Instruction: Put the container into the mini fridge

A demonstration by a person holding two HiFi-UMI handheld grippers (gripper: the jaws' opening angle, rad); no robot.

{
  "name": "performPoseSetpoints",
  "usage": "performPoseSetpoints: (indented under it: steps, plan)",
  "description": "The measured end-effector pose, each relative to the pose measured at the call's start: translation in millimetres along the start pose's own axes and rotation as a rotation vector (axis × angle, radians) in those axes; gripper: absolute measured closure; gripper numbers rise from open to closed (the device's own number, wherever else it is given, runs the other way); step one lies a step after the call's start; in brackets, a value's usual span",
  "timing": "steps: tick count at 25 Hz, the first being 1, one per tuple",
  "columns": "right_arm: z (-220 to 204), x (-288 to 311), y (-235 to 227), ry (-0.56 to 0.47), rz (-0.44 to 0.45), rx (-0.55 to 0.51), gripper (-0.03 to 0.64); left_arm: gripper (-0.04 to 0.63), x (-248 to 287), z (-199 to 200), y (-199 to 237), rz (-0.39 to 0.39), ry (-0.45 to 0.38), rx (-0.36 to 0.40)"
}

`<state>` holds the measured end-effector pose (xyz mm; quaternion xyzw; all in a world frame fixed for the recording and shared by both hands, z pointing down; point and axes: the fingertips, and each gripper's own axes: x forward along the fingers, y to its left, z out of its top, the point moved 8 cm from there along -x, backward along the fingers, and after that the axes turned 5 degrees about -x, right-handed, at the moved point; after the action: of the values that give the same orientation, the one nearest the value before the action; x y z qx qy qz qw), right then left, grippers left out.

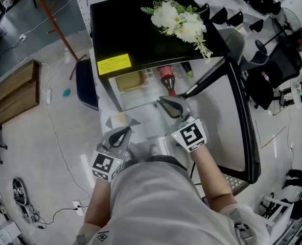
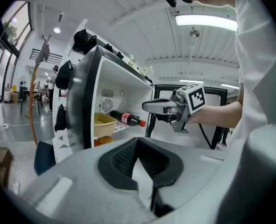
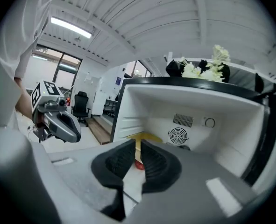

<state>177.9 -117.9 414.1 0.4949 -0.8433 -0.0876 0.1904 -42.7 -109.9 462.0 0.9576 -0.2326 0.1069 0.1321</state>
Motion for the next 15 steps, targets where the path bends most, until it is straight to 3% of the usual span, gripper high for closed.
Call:
performPoseSetpoints:
  steps: [7, 15]
  plan:
    - [-25.5, -51.2, 6.4, -0.006, -0.120, 0.196, 0.607, 0.588, 27.8, 5.3, -12.9, -0.114, 0.020, 0.032]
    - [-50.4, -89.3, 31.1, 0.043, -0.201, 0.286, 0.611, 0.588, 53.0, 8.0, -26.1, -0.219, 0.032, 0.055]
